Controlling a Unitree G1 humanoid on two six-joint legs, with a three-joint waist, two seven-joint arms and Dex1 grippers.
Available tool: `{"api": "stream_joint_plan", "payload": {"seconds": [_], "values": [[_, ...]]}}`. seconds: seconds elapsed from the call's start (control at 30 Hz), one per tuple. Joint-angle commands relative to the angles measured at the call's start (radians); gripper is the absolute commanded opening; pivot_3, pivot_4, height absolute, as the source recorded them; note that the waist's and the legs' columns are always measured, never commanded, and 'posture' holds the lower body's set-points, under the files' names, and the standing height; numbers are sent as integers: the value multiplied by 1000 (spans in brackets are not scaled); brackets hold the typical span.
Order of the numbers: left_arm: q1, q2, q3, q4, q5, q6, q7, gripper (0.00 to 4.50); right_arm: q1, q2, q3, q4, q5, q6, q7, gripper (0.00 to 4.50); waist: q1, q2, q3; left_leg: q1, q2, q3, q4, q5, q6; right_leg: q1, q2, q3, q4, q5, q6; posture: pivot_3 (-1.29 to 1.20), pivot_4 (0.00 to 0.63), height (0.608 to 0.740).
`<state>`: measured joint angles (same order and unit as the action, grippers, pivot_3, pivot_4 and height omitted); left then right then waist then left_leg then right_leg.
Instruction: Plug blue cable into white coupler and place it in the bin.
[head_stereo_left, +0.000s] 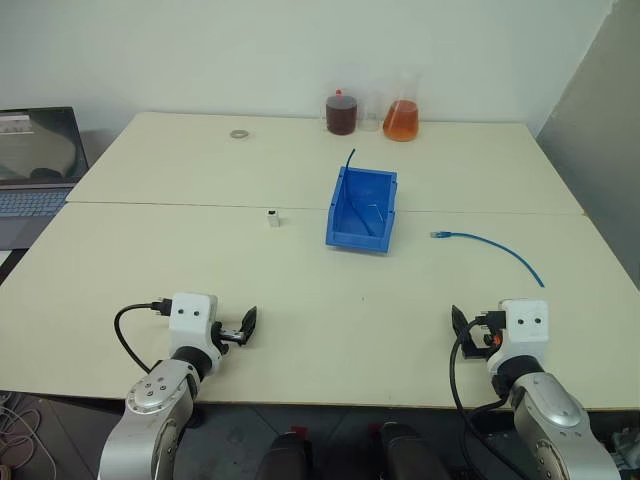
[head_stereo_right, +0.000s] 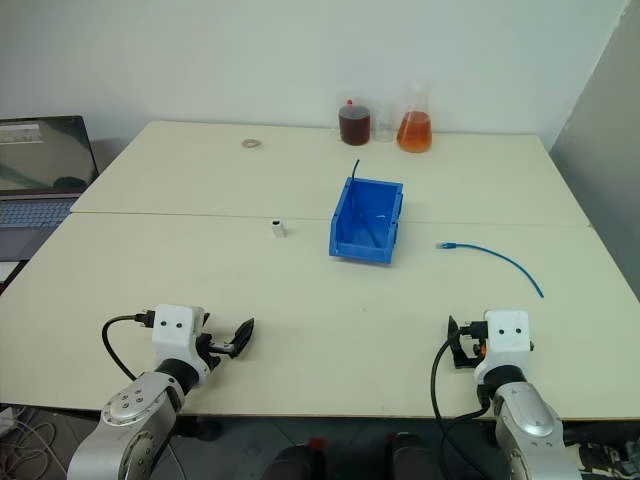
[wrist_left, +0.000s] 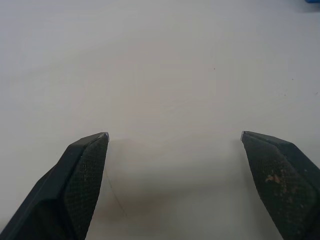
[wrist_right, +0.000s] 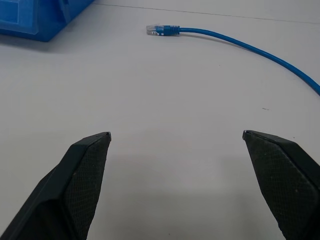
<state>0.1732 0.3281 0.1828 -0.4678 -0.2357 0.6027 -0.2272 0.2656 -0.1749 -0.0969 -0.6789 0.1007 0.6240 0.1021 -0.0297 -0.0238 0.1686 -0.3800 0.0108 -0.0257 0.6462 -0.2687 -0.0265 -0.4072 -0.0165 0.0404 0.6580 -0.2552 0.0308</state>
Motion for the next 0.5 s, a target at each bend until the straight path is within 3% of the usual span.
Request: {"api": "stream_joint_plan", "payload": {"seconds": [0.03, 0.5], "values": [[2, 5, -6, -40, 19, -23, 8, 4472, 1, 4, -11, -16, 1, -21, -5, 4500, 0, 0, 0, 0, 0, 0, 0, 0, 0, 0, 0, 0, 0, 0, 0, 0, 150, 740], [-49, 33, -10, 46, -12, -74, -92, 4472, 6, 28, -9, -25, -15, -13, -41, 4500, 0, 0, 0, 0, 0, 0, 0, 0, 0, 0, 0, 0, 0, 0, 0, 0, 150, 740]]}}
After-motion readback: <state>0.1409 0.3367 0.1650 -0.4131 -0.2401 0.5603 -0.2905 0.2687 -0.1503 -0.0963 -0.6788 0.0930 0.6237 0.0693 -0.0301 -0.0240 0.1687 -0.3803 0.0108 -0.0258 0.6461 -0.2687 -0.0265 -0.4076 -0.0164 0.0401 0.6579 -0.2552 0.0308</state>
